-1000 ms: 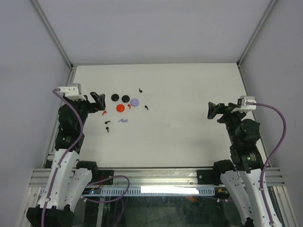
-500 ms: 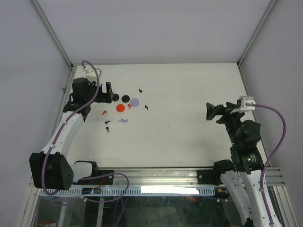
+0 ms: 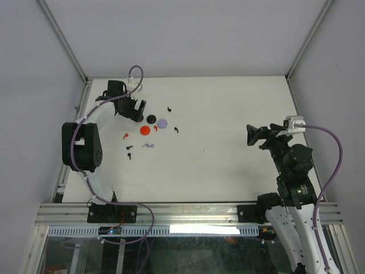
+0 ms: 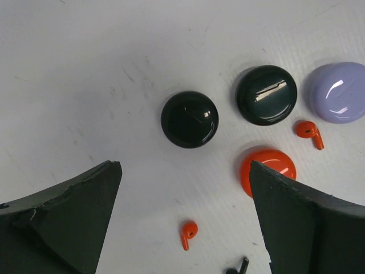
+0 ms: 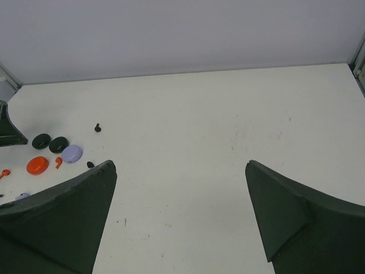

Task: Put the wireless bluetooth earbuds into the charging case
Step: Pick up the charging case at the center of the board.

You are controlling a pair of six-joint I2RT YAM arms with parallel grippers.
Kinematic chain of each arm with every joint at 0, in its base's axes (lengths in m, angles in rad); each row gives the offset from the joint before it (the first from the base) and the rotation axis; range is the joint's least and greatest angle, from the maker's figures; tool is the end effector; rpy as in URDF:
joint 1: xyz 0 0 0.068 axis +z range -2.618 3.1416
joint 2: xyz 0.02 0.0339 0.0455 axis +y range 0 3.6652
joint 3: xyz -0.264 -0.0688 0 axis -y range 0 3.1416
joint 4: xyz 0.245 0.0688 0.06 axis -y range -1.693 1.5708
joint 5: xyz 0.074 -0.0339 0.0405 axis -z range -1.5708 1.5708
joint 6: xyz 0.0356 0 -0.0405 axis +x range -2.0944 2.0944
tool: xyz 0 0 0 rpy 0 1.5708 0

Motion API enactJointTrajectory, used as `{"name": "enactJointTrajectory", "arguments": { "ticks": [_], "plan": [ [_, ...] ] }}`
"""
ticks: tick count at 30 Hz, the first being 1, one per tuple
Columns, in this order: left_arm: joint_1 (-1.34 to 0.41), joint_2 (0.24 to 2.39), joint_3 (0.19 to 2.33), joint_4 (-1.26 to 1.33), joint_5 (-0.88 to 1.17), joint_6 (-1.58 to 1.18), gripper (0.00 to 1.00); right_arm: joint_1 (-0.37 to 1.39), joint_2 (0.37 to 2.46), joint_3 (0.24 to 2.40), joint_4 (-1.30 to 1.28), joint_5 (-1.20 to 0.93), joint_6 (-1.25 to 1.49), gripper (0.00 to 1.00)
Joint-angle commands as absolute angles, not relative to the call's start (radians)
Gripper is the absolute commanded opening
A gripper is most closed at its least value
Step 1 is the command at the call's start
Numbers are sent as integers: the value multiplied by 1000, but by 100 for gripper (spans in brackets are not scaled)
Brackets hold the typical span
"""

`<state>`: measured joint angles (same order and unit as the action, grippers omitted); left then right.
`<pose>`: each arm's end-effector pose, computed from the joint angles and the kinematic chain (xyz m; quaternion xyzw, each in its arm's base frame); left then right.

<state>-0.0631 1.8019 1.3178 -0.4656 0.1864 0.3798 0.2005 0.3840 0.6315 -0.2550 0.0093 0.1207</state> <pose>0.3875 -0.0311 0.2209 0.2360 0.9186 -0.0395 0.3144 0.1056 0.0211 0.3298 -0.0250 0.7093 0.1094 0.6959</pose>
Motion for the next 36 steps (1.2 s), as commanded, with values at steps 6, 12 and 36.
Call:
{"name": "enactJointTrajectory", "arguments": {
  "ticks": [6,12,36],
  "plan": [
    [-52,2042,1561,-581,290,523,90,208,425,641,-208,13,117,99],
    [-51,2098,1610,-608,310,547,72,207,438,646,-220,38,106,99],
    [-90,1747,1280,-268,304,225,37,213,511,650,-176,-67,188,99]
  ]
}}
